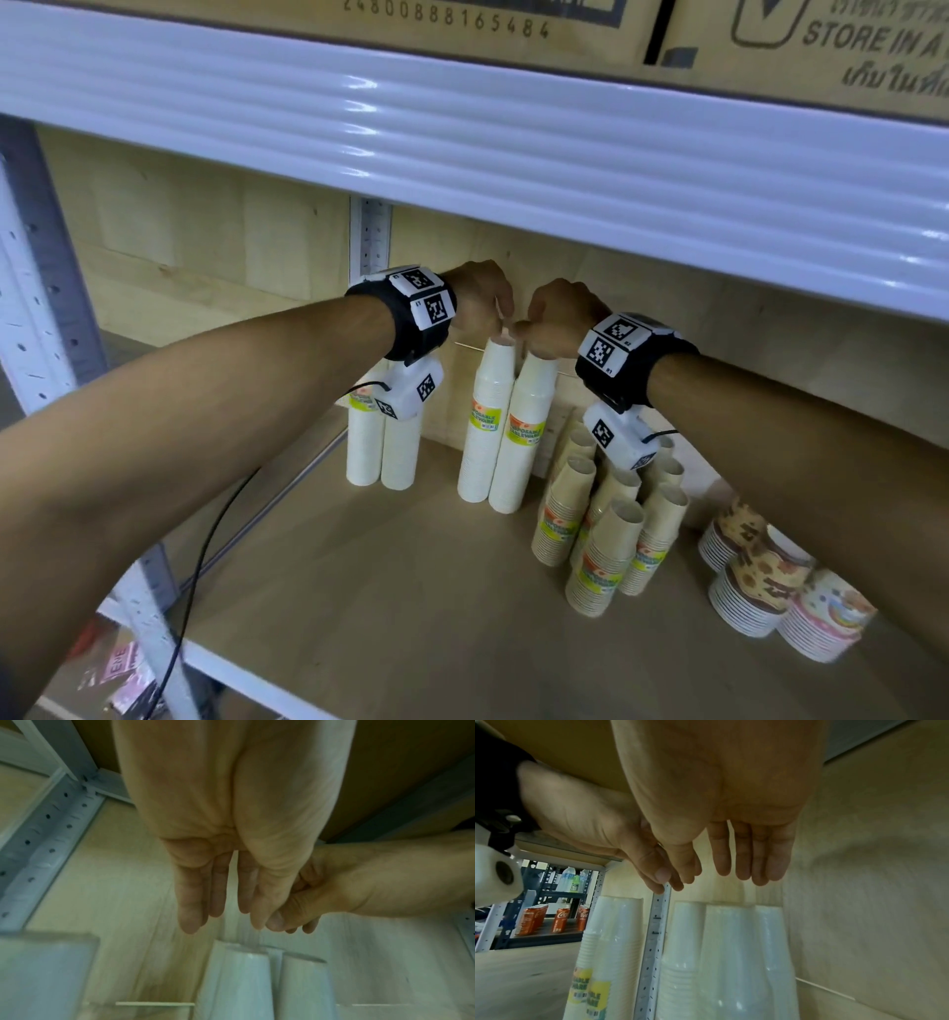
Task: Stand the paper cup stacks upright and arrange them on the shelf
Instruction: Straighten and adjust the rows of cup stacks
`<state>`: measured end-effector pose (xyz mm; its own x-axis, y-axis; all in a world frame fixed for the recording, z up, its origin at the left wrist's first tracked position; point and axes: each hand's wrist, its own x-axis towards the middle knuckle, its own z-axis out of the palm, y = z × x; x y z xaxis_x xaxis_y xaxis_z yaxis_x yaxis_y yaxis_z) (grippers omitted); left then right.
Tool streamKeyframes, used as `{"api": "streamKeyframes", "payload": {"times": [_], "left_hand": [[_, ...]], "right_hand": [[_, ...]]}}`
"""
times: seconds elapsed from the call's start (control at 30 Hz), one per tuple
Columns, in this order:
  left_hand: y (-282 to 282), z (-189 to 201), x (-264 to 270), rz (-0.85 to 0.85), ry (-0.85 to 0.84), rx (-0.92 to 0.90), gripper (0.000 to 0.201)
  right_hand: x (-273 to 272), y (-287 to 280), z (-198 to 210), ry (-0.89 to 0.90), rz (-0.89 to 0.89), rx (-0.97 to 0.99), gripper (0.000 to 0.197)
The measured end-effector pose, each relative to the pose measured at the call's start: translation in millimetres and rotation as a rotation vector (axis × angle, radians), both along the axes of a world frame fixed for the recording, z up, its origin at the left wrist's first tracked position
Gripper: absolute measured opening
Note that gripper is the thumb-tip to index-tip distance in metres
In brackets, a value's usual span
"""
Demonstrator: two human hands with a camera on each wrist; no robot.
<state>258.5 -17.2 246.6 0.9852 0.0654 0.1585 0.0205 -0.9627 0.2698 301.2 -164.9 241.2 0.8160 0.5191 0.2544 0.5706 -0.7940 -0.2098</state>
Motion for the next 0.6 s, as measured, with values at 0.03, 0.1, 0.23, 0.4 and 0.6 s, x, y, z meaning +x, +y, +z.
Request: {"api": "streamKeyframes", "payload": {"times": [0.03, 0.1, 0.23, 0.4, 0.6], "left_hand": [[4, 5, -4, 0.018, -0.012, 0.011, 0.036], [12, 16, -12, 0.049, -0.023, 0.043, 0.039], [32, 30, -29, 0.136, -0.024, 0.078, 0.044], [58, 33, -48, 0.232, 0.008, 0.070, 0.044], [90, 13, -60, 0.319, 0.071, 0.073, 0.056]], "right_hand": [[-2, 4, 4, -0.013, 0.022, -0.002, 0.036], [-7, 13, 11, -0.033, 0.073, -0.011, 0.038], [-18, 36, 15, -0.036, 0.162, 0.058, 0.047], [-25, 71, 8, 0.033, 0.238, 0.097, 0.064], [-34, 101, -4, 0.065, 0.322, 0.002, 0.072]]}}
